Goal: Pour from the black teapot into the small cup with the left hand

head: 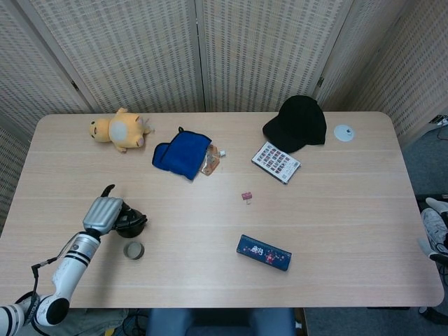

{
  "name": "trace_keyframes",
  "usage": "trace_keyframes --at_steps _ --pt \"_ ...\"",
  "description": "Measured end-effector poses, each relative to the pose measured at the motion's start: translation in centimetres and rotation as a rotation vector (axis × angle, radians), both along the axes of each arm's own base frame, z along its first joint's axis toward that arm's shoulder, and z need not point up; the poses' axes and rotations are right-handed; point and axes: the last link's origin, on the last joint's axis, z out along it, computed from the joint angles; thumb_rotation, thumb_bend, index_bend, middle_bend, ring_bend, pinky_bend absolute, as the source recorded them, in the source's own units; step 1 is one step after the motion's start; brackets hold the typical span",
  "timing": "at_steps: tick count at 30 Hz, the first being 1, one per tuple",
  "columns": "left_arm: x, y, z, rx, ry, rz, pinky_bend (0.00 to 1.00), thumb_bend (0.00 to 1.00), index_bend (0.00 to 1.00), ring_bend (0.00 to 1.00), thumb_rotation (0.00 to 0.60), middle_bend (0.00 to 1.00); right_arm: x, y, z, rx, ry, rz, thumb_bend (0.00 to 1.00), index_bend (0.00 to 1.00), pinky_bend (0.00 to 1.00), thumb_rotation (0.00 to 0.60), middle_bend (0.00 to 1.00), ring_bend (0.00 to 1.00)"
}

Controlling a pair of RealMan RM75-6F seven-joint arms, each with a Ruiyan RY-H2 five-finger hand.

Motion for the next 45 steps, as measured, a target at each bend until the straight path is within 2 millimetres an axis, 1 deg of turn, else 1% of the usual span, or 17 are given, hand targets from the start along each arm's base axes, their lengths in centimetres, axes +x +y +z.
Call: trace_keyframes --at_steps 6,13,15,17,18,20,22,23,24,27,30,35,37,40,42,45 --pt "-0.1 0.7 0.5 0.031 -0.031 0.012 0.0 0.11 0.92 0.9 0.017 0.97 0.0 -0.1 0.1 -0.003 -0.002 -0.001 0.16 0.24 0.17 0.6 0.28 0.17" --pt "0.1 1.2 1.6 0.067 -0.049 0.023 0.0 0.11 0.95 0.92 0.019 1.0 -0.1 -0.1 0.0 -0.003 -0.006 0.003 0.16 0.24 0.17 0.6 0.28 0.17" --pt "0.2 1.3 1.9 0.083 -0.053 0.022 0.0 0.11 0.96 0.93 0.045 1.0 -0.1 -0.1 0.0 -0.004 -0.008 0.005 0.16 0.24 0.17 0.6 0.28 0.17" --pt "0.2 1.4 2.2 0.107 -0.056 0.022 0.0 0.11 0.98 0.94 0.083 1.0 -0.1 0.0 0.0 -0.005 -0.008 0.006 0.16 0.24 0.17 0.6 0.28 0.17" --pt "0.3 1.4 2.4 0.119 -0.057 0.022 0.0 0.11 0.99 0.95 0.088 1.0 -0.1 0.0 0.0 -0.005 -0.009 0.006 0.16 0.24 0.17 0.6 0.28 0.17" --pt "0.4 1.5 2.8 0.152 -0.058 0.019 0.0 0.15 1.0 0.96 0.094 1.0 -0.1 0.0 0.0 -0.007 -0.009 0.008 0.16 0.24 0.17 0.6 0.28 0.17" --pt "0.5 1.6 3.2 0.187 -0.055 0.013 0.01 0.18 1.0 0.97 0.135 1.0 -0.1 0.1 0.0 -0.008 -0.01 0.009 0.16 0.24 0.17 0.6 0.28 0.17" --pt "0.5 1.6 3.3 0.201 -0.053 0.011 0.03 0.2 1.0 0.98 0.167 1.0 -0.1 0.2 0.0 -0.009 -0.01 0.009 0.16 0.24 0.17 0.6 0.28 0.17" --pt "0.5 1.6 3.4 0.215 -0.051 0.008 0.05 0.2 1.0 0.98 0.184 1.0 -0.1 0.2 0.0 -0.009 -0.01 0.009 0.16 0.24 0.17 0.6 0.28 0.17" --pt "0.6 1.6 3.8 0.253 -0.046 0.002 0.08 0.23 1.0 0.99 0.184 1.0 -0.1 0.3 0.0 -0.011 -0.011 0.009 0.16 0.24 0.17 0.6 0.28 0.17" --pt "0.6 1.7 4.0 0.277 -0.039 -0.001 0.1 0.27 1.0 0.99 0.199 1.0 -0.1 0.3 0.0 -0.012 -0.012 0.009 0.16 0.24 0.17 0.6 0.28 0.17" --pt "0.7 1.8 4.3 0.32 -0.043 -0.006 0.19 0.32 1.0 1.0 0.178 1.0 0.0 0.4 0.0 -0.013 -0.012 0.011 0.16 0.24 0.17 0.6 0.28 0.17" --pt "0.6 1.8 4.3 0.327 -0.043 -0.006 0.2 0.33 1.0 1.0 0.171 1.0 0.0 0.4 0.0 -0.013 -0.012 0.012 0.16 0.24 0.17 0.6 0.28 0.17" --pt "0.6 1.7 4.5 0.328 -0.041 -0.009 0.21 0.37 1.0 1.0 0.194 1.0 0.0 0.4 0.0 -0.013 -0.012 0.011 0.16 0.24 0.17 0.6 0.28 0.17" --pt "0.6 1.6 4.5 0.327 -0.042 -0.012 0.21 0.39 1.0 1.0 0.199 1.0 0.0 0.4 0.0 -0.012 -0.013 0.01 0.16 0.24 0.17 0.6 0.28 0.17" --pt "0.6 1.4 4.5 0.319 -0.043 -0.019 0.22 0.4 1.0 1.0 0.234 1.0 0.0 0.4 -0.1 -0.009 -0.014 0.011 0.16 0.24 0.17 0.6 0.28 0.17"
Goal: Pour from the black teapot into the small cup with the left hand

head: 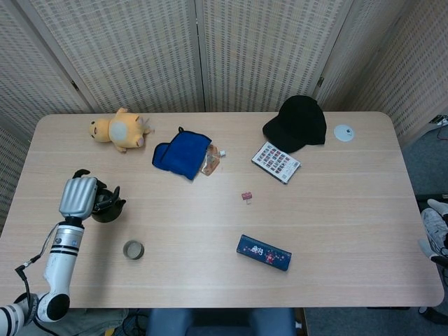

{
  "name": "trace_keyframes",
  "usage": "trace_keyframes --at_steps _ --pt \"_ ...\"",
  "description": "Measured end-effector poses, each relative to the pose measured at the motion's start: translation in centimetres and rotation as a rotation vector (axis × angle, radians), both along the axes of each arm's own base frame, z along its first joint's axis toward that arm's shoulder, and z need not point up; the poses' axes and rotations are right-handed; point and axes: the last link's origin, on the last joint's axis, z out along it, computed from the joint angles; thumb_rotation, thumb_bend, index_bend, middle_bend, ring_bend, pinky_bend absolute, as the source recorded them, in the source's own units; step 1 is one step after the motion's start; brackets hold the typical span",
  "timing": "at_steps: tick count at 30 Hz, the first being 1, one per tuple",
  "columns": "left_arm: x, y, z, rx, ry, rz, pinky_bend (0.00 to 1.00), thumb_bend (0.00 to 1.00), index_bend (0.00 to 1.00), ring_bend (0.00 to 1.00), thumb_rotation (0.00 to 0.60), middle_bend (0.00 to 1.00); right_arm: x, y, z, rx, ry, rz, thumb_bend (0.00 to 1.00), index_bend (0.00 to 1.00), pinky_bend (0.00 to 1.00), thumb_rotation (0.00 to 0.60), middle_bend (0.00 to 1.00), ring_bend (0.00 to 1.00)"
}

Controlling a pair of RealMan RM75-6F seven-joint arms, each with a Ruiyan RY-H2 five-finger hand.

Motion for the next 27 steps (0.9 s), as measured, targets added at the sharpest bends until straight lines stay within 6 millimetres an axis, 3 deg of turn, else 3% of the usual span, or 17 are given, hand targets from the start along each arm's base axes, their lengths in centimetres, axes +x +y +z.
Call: trace_keyframes --at_steps 6,10,14,27 --pt "0.1 -0.6 0.2 -0.01 0.007 -0.024 0.25 0.4 1.0 1.0 0.255 1.0 0.1 -0.1 -0.1 0.005 -0.001 0.003 0.16 0.24 0.17 0.6 0.28 0.17" --pt "0.3 -1.1 0.3 -0.019 0.014 -0.042 0.26 0.41 1.0 0.99 0.318 1.0 0.1 -0.1 -0.2 0.008 -0.003 0.002 0.16 0.24 0.17 0.6 0.28 0.17" --pt "0.4 -1.5 0.3 -0.032 0.024 -0.048 0.27 0.41 1.0 0.98 0.344 1.0 0.1 -0.1 -0.2 0.008 -0.003 0.003 0.16 0.24 0.17 0.6 0.28 0.17" --pt "0.9 -2.5 0.4 -0.069 0.03 -0.077 0.29 0.41 1.0 0.98 0.354 1.0 0.1 0.0 -0.4 0.016 -0.005 0.001 0.16 0.24 0.17 0.6 0.28 0.17"
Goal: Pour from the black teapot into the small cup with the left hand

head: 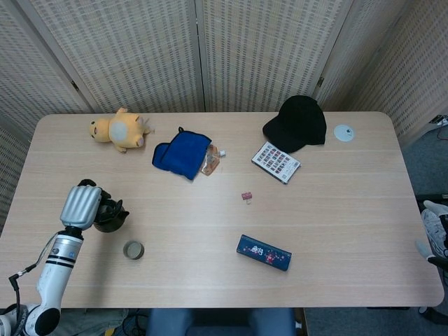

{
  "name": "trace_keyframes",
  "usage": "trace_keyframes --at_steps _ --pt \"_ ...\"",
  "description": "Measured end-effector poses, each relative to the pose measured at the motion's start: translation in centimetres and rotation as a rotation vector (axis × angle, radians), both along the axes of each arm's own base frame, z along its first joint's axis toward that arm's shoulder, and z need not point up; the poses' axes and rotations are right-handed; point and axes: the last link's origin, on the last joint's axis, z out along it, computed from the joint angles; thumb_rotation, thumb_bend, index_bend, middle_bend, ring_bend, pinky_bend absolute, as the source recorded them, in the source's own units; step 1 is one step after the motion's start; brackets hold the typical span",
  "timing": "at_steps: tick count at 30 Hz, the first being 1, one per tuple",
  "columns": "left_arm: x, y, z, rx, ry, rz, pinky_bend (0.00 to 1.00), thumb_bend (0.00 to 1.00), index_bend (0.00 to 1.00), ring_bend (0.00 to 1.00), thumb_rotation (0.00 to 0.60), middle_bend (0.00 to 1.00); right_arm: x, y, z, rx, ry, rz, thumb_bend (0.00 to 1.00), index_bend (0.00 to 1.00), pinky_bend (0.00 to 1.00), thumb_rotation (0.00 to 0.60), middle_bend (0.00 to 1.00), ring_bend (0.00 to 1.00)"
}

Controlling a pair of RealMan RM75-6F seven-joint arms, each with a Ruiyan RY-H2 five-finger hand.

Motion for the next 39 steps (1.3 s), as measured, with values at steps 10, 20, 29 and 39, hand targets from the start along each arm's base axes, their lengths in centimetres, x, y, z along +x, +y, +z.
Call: trace_keyframes --at_steps 10,20,29,39 --pt "0.2 -2.1 -0.3 -0.057 0.026 -0.035 0.31 0.41 1.0 0.97 0.363 1.0 0.1 -0.2 -0.2 0.013 0.001 0.002 0.16 0.24 0.17 0.6 0.28 0.17" --pt "0.0 -4.2 -0.5 -0.102 0.056 -0.055 0.31 0.41 0.99 0.97 0.382 1.0 0.8 -0.8 0.2 -0.002 0.01 0.026 0.16 0.24 0.17 0.6 0.28 0.17" --pt "-0.7 -5.2 -0.4 -0.113 0.094 -0.066 0.31 0.41 0.98 0.96 0.505 1.0 1.4 -1.3 0.2 0.002 0.02 0.036 0.16 0.24 0.17 0.6 0.28 0.17" --pt "-1.2 -5.8 -0.5 -0.12 0.109 -0.069 0.31 0.41 0.98 0.96 0.512 1.0 1.5 -1.4 0.3 0.004 0.022 0.034 0.16 0.24 0.17 0.6 0.28 0.17"
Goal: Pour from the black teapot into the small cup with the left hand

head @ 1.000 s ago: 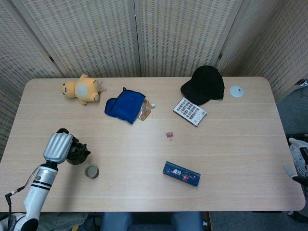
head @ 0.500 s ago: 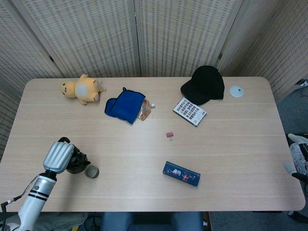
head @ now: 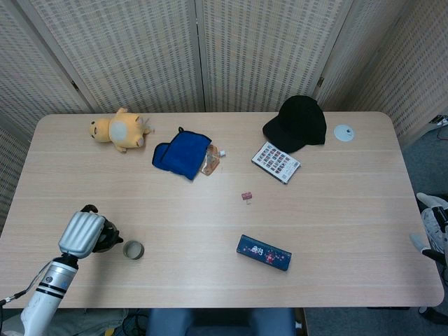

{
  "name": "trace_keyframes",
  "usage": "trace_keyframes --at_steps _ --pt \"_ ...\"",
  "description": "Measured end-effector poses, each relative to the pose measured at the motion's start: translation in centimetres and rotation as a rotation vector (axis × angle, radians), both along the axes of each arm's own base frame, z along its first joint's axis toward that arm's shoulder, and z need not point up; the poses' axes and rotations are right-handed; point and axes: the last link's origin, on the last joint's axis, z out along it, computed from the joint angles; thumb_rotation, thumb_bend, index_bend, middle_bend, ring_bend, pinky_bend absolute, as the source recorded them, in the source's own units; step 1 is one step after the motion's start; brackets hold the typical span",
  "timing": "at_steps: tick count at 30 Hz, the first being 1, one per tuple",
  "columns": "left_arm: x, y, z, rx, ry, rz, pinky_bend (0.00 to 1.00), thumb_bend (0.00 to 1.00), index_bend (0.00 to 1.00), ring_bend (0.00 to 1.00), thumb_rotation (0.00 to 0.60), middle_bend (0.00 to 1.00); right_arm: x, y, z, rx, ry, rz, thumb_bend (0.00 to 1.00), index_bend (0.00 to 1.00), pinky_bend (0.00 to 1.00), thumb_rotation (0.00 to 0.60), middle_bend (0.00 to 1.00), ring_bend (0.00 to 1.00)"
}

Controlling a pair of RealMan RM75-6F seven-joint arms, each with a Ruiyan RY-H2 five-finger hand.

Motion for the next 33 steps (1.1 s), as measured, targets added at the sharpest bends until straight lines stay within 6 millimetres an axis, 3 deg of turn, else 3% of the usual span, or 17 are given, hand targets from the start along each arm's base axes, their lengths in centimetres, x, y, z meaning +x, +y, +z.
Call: trace_keyframes --at_steps 10,16,33 --pt "-0.3 -0.5 -0.8 -0.019 0.028 -0.001 0.31 0.41 0.98 0.96 0.541 1.0 0.0 0.1 0.0 0.001 0.0 0.0 0.16 0.24 0.17 0.6 0.28 0.17" --pt "-0.2 -1.1 -1.5 -0.035 0.035 -0.013 0.31 0.41 0.98 0.96 0.598 1.0 0.0 0.2 -0.1 0.002 -0.001 -0.003 0.16 0.24 0.17 0.6 0.28 0.17" --pt "0.1 -1.5 -3.1 -0.044 0.071 -0.066 0.31 0.41 0.98 0.96 0.6 1.0 -0.4 0.6 0.0 -0.006 -0.002 -0.016 0.16 0.24 0.17 0.6 0.28 0.17"
